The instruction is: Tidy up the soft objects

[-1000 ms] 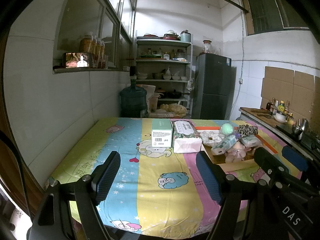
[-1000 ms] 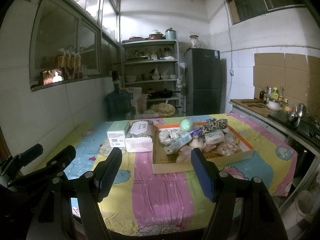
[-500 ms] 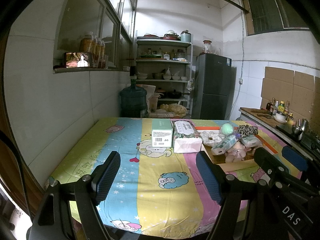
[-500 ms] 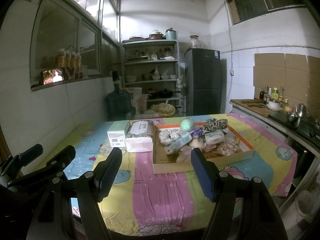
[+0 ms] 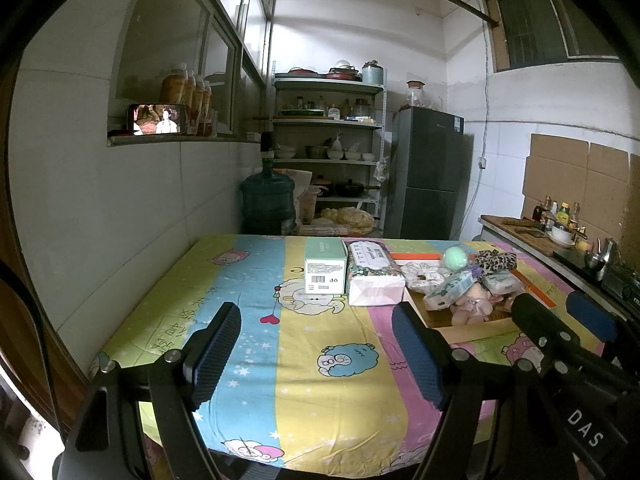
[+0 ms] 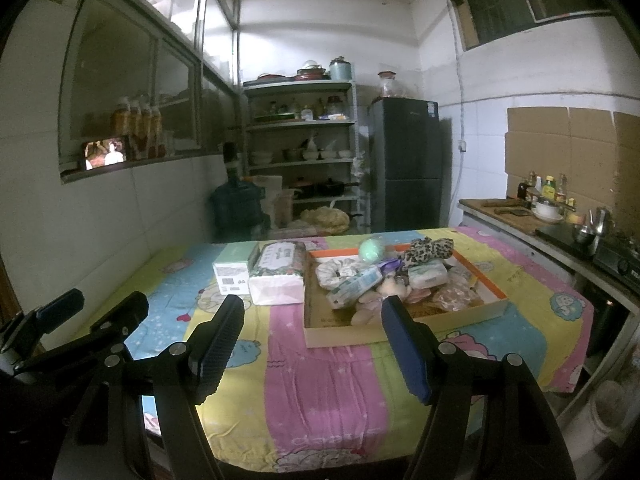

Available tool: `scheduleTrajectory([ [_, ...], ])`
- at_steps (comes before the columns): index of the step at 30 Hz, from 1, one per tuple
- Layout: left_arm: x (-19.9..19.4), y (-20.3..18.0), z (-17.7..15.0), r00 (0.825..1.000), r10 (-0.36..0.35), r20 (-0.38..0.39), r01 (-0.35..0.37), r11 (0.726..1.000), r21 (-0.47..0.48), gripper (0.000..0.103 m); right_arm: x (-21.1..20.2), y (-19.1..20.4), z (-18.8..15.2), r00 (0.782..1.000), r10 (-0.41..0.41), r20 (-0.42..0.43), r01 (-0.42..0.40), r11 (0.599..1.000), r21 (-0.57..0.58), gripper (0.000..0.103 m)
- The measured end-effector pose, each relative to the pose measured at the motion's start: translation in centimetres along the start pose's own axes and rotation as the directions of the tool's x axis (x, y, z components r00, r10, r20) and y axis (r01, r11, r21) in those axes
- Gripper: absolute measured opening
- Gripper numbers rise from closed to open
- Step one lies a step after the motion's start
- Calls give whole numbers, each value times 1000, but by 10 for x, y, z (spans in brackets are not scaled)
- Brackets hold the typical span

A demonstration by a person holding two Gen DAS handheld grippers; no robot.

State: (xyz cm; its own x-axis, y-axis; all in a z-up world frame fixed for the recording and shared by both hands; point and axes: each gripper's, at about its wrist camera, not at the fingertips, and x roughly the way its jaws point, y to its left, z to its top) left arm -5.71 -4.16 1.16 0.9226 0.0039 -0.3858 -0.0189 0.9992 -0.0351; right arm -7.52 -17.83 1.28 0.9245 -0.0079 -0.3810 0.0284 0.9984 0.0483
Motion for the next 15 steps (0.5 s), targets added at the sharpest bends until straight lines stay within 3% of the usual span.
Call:
scheduleTrajectory([
  [15, -1, 1, 1, 1000, 7, 3, -7, 1000, 2, 78, 0, 1, 0, 1000, 0, 0, 0, 1000, 1, 73],
])
